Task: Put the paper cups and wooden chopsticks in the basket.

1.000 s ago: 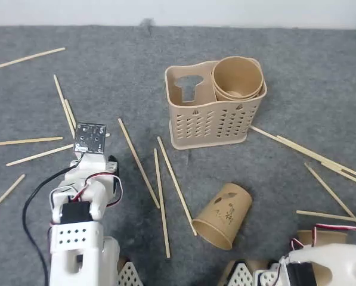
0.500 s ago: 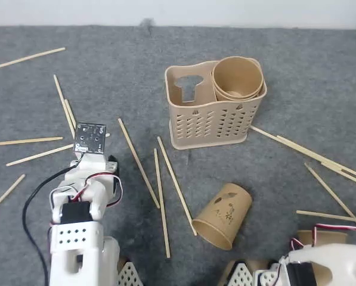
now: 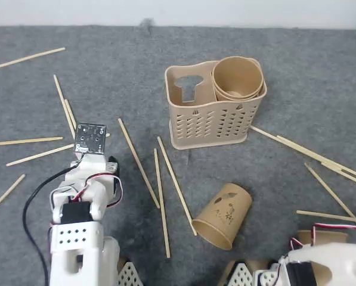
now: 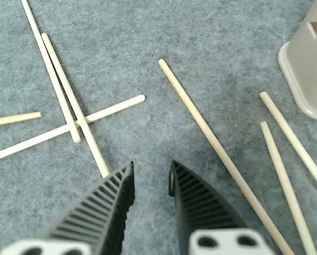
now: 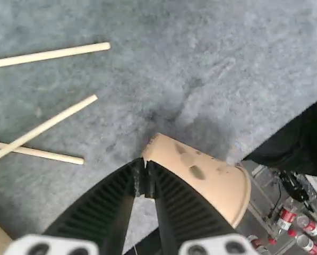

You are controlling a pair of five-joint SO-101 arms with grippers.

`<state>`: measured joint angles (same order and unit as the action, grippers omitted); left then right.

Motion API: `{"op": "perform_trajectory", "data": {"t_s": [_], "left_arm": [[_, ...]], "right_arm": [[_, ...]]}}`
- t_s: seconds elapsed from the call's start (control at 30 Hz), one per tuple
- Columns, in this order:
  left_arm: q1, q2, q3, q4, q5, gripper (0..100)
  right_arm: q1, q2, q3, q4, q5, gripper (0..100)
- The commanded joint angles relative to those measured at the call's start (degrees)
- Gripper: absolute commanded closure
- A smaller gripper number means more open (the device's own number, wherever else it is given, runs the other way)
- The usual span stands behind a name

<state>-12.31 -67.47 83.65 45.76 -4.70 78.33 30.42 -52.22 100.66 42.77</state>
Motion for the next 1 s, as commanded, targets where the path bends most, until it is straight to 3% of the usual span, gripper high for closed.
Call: {"op": "perform_trajectory", "data": {"t_s": [0.0, 0.23, 0.43, 0.97], "left_arm": [[0.26, -0.88, -0.31, -1.41, -0.44, 90], [0.26, -0.88, -0.31, -1.41, -0.44, 90], [0.18, -0.88, -0.31, -1.41, -0.44, 90], [0.26, -0.88, -0.31, -1.41, -0.44, 90]], "right_arm": [[1.36, -0.13, -0.53, 2.24, 3.34, 99.1], [1.45, 2.68, 9.05, 1.98, 6.07, 99.1], [1.63, 8.13, 8.88, 1.98, 9.49, 99.1], [1.01, 12.62, 6.33, 1.89, 9.49, 99.1]]}}
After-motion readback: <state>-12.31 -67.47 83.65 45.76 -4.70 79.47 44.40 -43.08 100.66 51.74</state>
